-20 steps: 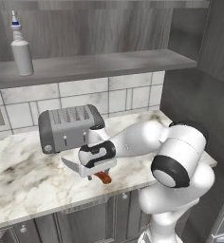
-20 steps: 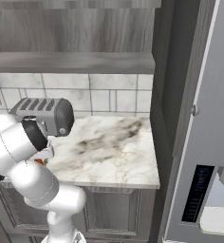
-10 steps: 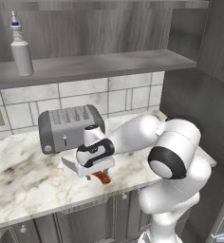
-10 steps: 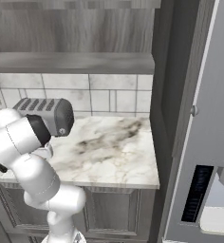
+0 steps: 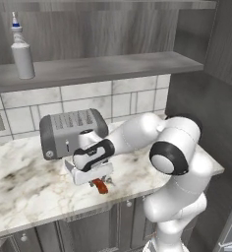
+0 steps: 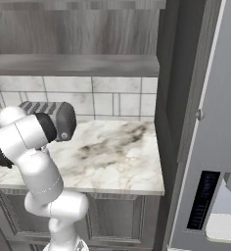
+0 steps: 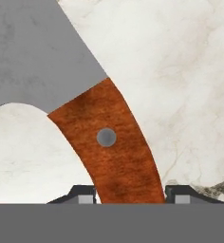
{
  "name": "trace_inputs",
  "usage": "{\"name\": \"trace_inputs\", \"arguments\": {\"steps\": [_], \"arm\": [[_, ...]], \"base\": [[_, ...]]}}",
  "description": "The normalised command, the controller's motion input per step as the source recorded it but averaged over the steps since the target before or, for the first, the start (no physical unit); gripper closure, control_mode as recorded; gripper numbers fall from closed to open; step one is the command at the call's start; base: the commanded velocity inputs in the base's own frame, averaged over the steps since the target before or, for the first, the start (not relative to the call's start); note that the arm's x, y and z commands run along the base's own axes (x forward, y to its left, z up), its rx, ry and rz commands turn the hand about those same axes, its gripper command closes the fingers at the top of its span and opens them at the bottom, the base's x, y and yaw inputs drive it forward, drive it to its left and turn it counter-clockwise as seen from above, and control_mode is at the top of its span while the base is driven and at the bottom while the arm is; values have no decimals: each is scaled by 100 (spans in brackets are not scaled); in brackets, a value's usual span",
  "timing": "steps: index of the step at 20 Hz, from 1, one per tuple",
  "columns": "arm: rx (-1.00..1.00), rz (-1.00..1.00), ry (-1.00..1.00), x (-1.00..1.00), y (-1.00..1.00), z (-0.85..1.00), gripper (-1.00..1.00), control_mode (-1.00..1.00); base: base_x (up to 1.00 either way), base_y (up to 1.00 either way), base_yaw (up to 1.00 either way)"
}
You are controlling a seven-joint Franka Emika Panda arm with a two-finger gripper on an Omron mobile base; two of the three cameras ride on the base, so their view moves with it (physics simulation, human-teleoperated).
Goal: Move the cutting board and knife to the sink. Then move spray from the cabinet to the counter.
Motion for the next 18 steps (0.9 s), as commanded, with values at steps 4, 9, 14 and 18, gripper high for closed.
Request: {"name": "trace_inputs", "arguments": {"steps": [4, 9, 14, 18], "arm": [[0, 0, 0, -20, 0, -24, 100, -100], [2, 0, -1, -19, 0, 11, 100, -100], [6, 0, -6, -21, 0, 51, 100, -100], [3, 0, -7, -17, 0, 68, 100, -100]], "base": [[0, 0, 0], [0, 0, 0], [0, 0, 0], [0, 0, 0]]}}
